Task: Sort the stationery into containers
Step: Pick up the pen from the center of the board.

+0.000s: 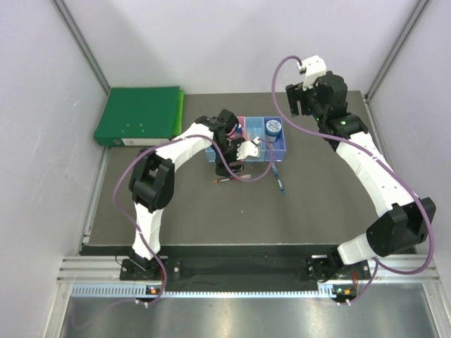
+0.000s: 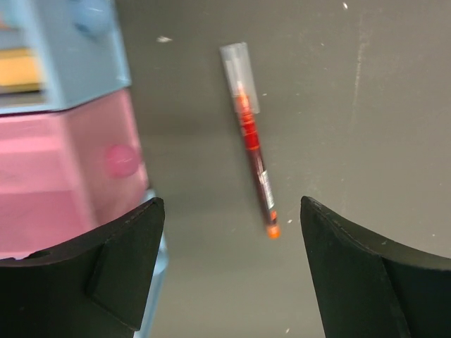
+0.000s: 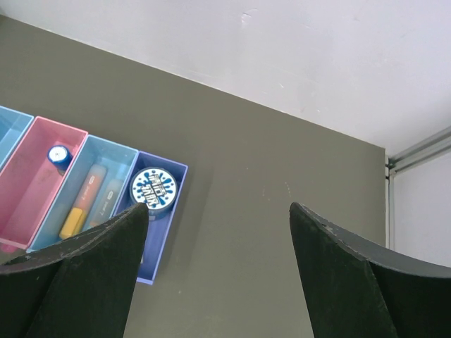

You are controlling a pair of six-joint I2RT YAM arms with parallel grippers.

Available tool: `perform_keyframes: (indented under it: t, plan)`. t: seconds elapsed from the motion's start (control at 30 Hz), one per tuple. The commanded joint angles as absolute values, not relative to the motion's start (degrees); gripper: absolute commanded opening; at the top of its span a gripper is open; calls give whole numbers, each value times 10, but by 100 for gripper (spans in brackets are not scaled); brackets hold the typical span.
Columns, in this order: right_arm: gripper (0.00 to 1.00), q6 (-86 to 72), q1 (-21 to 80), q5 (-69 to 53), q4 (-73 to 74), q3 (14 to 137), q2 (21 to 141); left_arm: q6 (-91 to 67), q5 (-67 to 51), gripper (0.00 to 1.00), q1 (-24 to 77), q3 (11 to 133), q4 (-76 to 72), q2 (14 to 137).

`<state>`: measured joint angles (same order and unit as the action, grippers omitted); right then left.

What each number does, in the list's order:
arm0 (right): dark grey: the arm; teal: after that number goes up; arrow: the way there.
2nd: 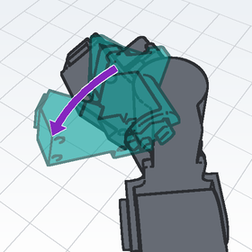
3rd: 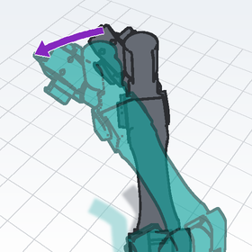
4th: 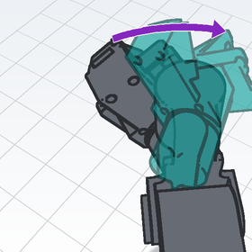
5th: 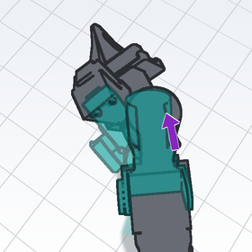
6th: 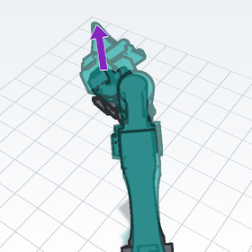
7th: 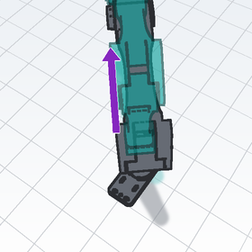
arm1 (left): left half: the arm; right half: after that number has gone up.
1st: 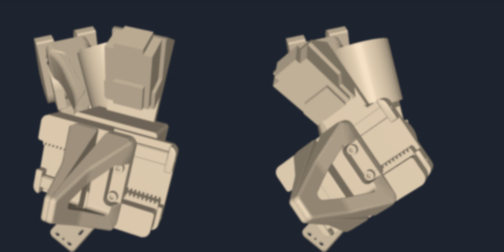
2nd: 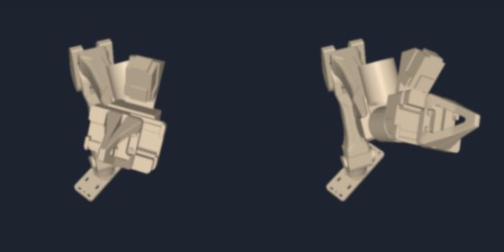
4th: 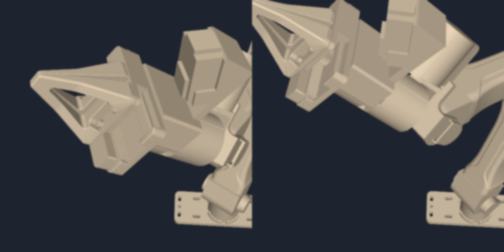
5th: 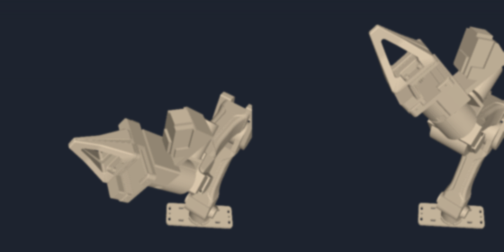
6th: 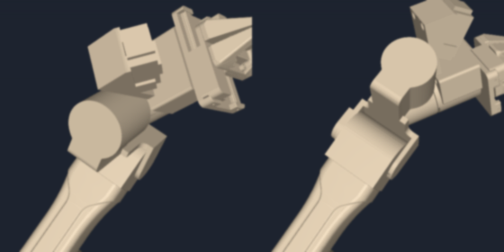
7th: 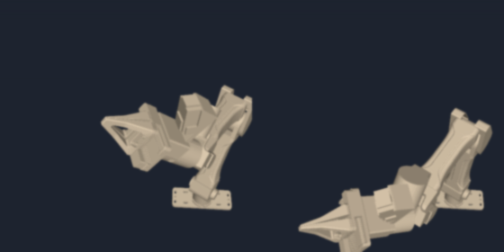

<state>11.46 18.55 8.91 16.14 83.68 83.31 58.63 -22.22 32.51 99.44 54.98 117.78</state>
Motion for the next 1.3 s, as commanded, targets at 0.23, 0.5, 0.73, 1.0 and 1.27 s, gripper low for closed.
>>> perform_keyframes:
  t: [0.23,0.5,0.73,1.0,1.27]
  plan:
    - [81,120,179,86,154,841,808,517,-209,79,336,951,461,1210]
    - [81,121,178,87,150,838,807,479,-182,76,340,932,426,1214]
    - [82,121,179,88,149,840,807,459,-164,72,349,902,412,1207]
    - [81,122,178,89,154,842,804,443,-156,30,357,871,406,1201]
    - [82,121,178,89,153,835,790,428,-156,0,367,855,422,1193]
